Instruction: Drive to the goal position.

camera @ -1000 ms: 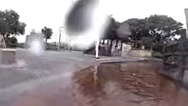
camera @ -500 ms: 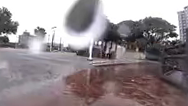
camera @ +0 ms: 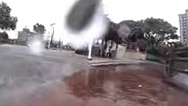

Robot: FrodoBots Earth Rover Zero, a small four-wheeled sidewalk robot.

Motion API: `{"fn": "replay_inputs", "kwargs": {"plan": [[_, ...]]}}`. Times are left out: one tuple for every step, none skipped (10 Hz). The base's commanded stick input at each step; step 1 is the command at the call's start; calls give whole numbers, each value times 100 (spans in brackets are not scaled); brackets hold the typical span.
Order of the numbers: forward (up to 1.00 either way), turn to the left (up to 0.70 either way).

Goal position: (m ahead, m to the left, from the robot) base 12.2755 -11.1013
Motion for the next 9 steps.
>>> {"fn": "replay_inputs", "kwargs": {"plan": [[100, -39], [100, -39], [100, -32], [100, 1], [100, 1], [100, 1], [100, 1], [100, 1], [100, 1]]}}
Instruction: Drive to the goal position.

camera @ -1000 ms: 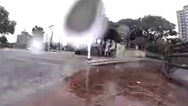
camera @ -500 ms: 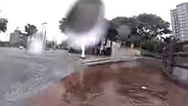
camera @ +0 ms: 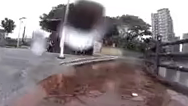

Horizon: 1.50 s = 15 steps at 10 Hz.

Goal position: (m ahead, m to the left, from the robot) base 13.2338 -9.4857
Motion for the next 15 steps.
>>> {"fn": "replay_inputs", "kwargs": {"plan": [[100, 1], [100, 1], [100, 1], [100, 1], [100, 1], [100, 1], [100, 1], [100, 1], [100, 1], [100, 1], [100, -20], [100, -38], [100, -21], [100, 1], [100, 1]]}}
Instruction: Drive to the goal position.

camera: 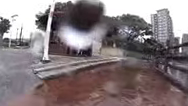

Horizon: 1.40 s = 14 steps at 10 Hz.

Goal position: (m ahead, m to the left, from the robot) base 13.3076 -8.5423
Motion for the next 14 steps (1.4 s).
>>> {"fn": "replay_inputs", "kwargs": {"plan": [[100, 1], [100, 1], [100, 1], [100, 1], [100, 1], [100, 1], [100, 1], [100, 1], [97, -6], [95, -37], [95, -37], [95, -37], [95, -37], [95, -37]]}}
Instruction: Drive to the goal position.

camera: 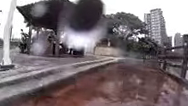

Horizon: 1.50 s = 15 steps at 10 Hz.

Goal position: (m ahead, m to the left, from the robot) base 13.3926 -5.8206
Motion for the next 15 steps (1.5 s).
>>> {"fn": "replay_inputs", "kwargs": {"plan": [[95, -37], [95, -37], [95, -37], [95, -37], [95, -36], [95, -31], [95, -7], [95, -2], [95, 1], [95, 1], [95, 1], [95, 1], [95, 1], [95, 1], [95, 1]]}}
